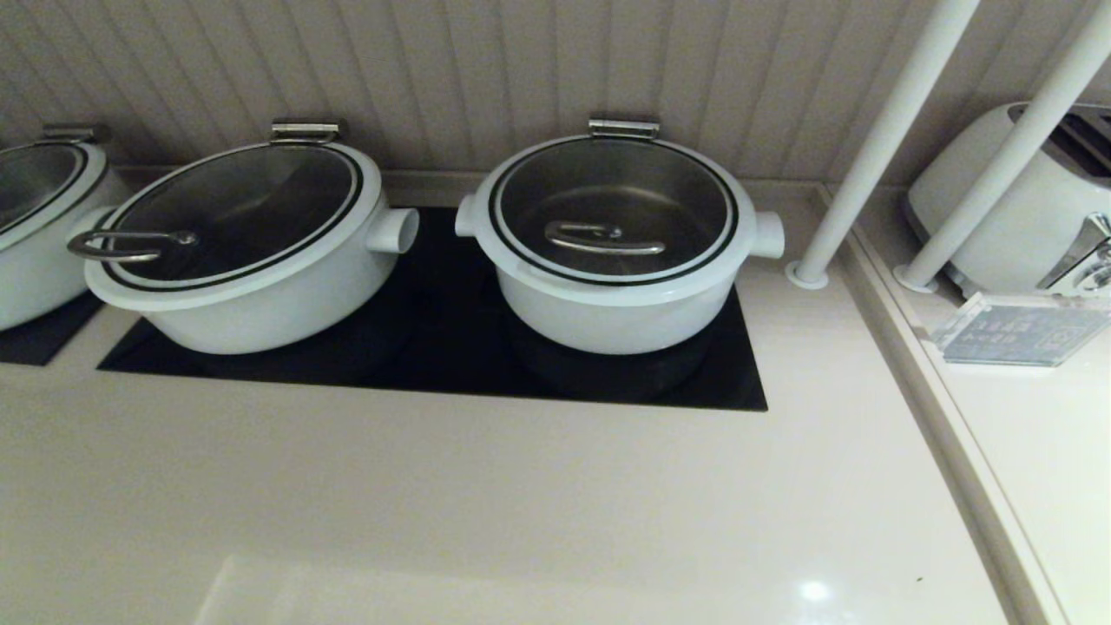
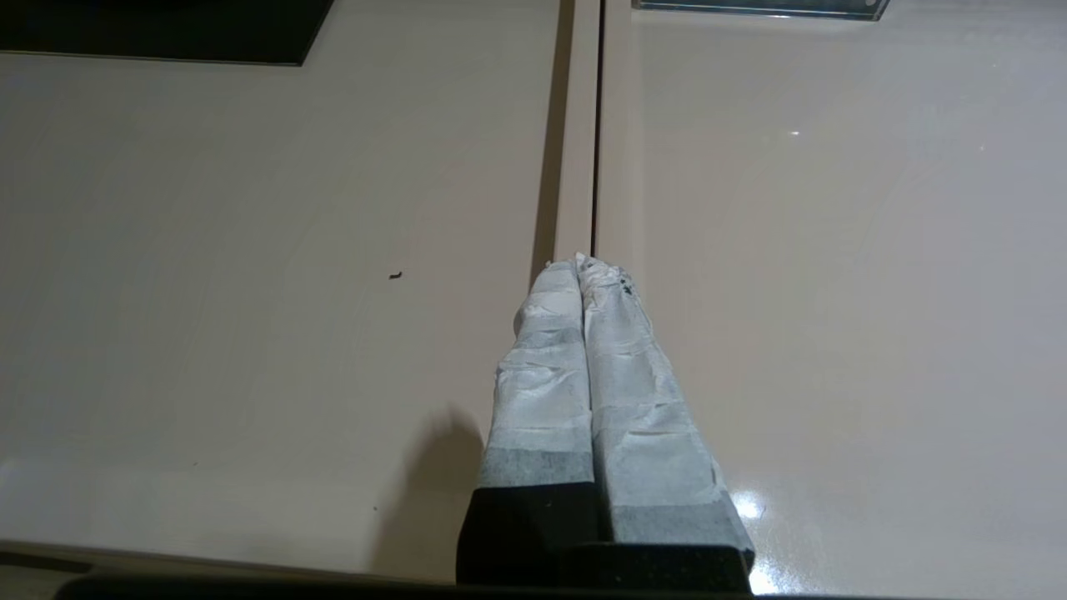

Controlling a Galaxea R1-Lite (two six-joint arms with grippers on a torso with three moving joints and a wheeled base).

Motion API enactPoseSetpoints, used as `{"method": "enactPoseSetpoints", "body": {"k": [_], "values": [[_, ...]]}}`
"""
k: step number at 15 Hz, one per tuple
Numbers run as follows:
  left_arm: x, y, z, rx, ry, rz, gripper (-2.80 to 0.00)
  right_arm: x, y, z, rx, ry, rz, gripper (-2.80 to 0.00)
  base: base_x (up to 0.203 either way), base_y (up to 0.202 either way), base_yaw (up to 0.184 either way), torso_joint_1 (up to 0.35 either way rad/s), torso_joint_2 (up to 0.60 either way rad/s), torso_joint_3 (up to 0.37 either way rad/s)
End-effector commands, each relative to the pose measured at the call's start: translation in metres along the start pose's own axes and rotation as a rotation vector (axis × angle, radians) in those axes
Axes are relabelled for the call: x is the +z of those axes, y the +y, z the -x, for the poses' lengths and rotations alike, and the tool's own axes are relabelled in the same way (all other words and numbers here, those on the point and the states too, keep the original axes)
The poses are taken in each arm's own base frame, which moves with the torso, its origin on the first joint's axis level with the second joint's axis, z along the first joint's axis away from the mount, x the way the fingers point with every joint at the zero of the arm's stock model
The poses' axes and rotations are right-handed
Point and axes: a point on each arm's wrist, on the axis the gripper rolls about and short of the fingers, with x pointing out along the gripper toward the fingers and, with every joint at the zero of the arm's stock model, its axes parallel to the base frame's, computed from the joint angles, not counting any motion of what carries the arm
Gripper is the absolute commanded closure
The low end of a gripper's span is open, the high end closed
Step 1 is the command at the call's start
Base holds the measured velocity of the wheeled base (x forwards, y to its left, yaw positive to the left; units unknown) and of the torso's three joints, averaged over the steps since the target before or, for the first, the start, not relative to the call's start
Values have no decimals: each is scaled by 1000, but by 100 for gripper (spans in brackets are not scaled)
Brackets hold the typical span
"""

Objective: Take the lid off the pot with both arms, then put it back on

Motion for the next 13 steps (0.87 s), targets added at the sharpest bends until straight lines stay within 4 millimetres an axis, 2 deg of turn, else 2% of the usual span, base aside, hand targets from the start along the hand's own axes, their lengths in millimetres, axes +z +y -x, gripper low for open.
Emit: {"method": "enactPoseSetpoints", "body": {"k": [1,13], "values": [[0,0,0,-1,-1,0,0,0,0,0,0,-2,1,0,0,0,0,0,0,0],[0,0,0,0,-1,5,0,0,0,0,-2,-1,-4,0,0,0,0,0,0,0]]}}
